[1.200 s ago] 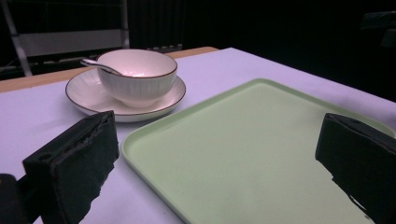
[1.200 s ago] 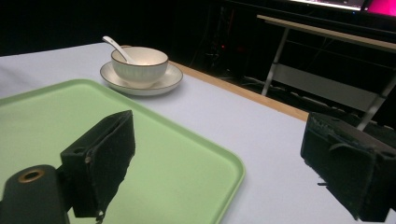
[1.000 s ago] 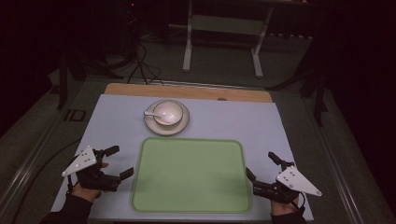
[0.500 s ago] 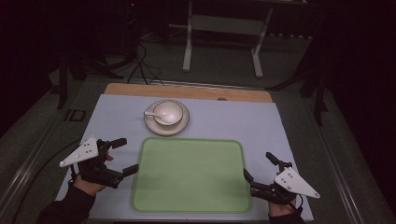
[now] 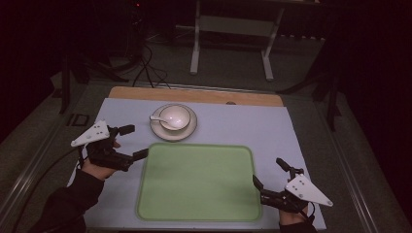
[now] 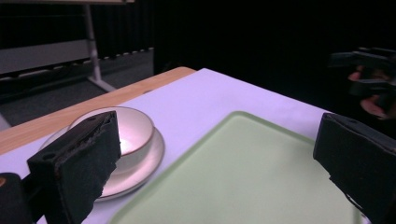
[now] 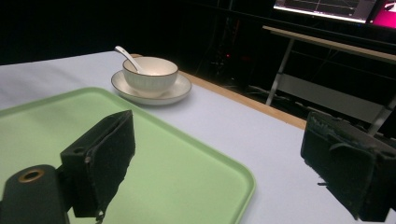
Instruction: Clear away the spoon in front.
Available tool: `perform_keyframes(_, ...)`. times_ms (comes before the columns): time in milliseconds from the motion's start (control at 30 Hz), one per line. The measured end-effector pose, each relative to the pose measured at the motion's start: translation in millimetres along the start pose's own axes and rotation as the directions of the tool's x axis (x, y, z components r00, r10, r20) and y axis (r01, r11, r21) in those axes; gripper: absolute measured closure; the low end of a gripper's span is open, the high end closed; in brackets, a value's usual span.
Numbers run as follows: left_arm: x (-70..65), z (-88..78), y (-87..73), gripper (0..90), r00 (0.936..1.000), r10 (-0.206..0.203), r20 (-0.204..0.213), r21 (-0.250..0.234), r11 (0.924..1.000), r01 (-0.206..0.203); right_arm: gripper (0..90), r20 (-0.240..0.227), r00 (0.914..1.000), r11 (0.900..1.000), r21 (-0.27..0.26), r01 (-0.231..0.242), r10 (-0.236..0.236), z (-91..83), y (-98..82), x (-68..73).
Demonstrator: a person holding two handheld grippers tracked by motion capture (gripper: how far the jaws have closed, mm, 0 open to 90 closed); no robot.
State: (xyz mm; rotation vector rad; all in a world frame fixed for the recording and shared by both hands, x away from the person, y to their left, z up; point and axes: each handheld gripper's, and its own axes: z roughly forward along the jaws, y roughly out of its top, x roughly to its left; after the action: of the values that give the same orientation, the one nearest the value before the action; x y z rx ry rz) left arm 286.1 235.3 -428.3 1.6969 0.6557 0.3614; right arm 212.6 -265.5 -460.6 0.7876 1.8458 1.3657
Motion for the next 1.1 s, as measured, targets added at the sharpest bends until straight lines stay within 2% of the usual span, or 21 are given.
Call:
perform_keyframes(200, 15.5, 17.9, 2.0, 2.1, 0.9989, -0.039, -0.026, 0.009, 0.9992, 0.039, 10.0, -0.004, 1.0000, 1.000, 0.006, 0.003, -0.003, 1.2, 0.0, 1.2)
perform_keyframes(367, 33.6, 34.0, -1.5, 4.9, 0.9924, -0.111, -0.053, -0.004, 0.9938, 0.111, 10.0, -0.005, 1.0000, 1.000, 0.004, 0.006, -0.006, 1.4, 0.0, 2.1)
perform_keyframes(500, 48.3, 45.3, -8.9, 10.4, 0.9815, -0.168, -0.092, -0.022, 0.9858, 0.167, 10.0, -0.007, 1.0000, 1.000, 0.006, 0.006, -0.006, 1.8, -0.5, 1.8)
perform_keyframes(533, 51.8, 47.4, -11.0, 11.8, 0.9779, -0.187, -0.093, -0.030, 0.9823, 0.185, 10.0, -0.007, 1.0000, 1.000, 0.006, 0.006, -0.006, 1.9, -0.6, 1.7)
perform_keyframes(633, 60.0, 53.8, -16.3, 15.2, 0.9638, -0.230, -0.134, -0.050, 0.9730, 0.226, 10.0, -0.008, 0.9999, 1.000, 0.006, 0.006, -0.006, 1.8, -0.8, 1.5)
perform_keyframes(700, 64.1, 58.5, -19.0, 17.2, 0.9529, -0.253, -0.167, -0.050, 0.9674, 0.248, 10.0, -0.009, 1.0000, 1.000, 0.005, 0.004, -0.004, 2.0, -1.1, 1.4)
perform_keyframes(767, 67.8, 62.6, -21.6, 19.8, 0.9371, -0.277, -0.213, -0.055, 0.9610, 0.271, 10.0, -0.010, 1.0000, 1.000, 0.007, 0.002, -0.001, 2.3, -1.3, 1.3)
perform_keyframes(800, 70.1, 64.1, -23.3, 20.4, 0.9303, -0.296, -0.216, -0.066, 0.9550, 0.289, 10.0, -0.009, 1.0000, 1.000, 0.007, 0.002, -0.002, 2.4, -1.3, 1.5)
perform_keyframes(900, 76.0, 68.8, -28.2, 21.6, 0.8954, -0.360, -0.262, -0.099, 0.9328, 0.346, 10.0, -0.012, 0.9999, 1.000, 0.007, 0.004, -0.004, 2.6, -1.3, 2.2)
perform_keyframes(933, 77.7, 70.8, -29.8, 22.5, 0.8799, -0.383, -0.282, -0.109, 0.9239, 0.367, 10.0, -0.013, 0.9999, 1.000, 0.009, 0.004, -0.004, 2.7, -1.4, 2.2)
perform_keyframes(967, 79.3, 72.4, -31.8, 23.8, 0.8678, -0.404, -0.290, -0.123, 0.9148, 0.385, 10.0, -0.013, 0.9999, 1.000, 0.010, 0.004, -0.004, 2.9, -1.5, 2.2)
perform_keyframes(1000, 80.8, 73.9, -34.0, 23.9, 0.8586, -0.428, -0.282, -0.137, 0.9038, 0.405, 10.0, -0.013, 0.9999, 1.000, 0.010, 0.005, -0.004, 3.1, -1.7, 2.2)
perform_keyframes(1033, 81.8, 76.0, -35.6, 25.7, 0.8491, -0.442, -0.290, -0.142, 0.8973, 0.418, 10.0, -0.015, 0.9999, 1.000, 0.012, 0.005, -0.004, 3.3, -1.8, 2.2)
perform_keyframes(1100, 83.5, 79.8, -38.9, 26.6, 0.8359, -0.464, -0.293, -0.153, 0.8857, 0.438, 10.0, -0.015, 0.9999, 1.000, 0.013, 0.006, -0.005, 3.4, -1.9, 2.1)
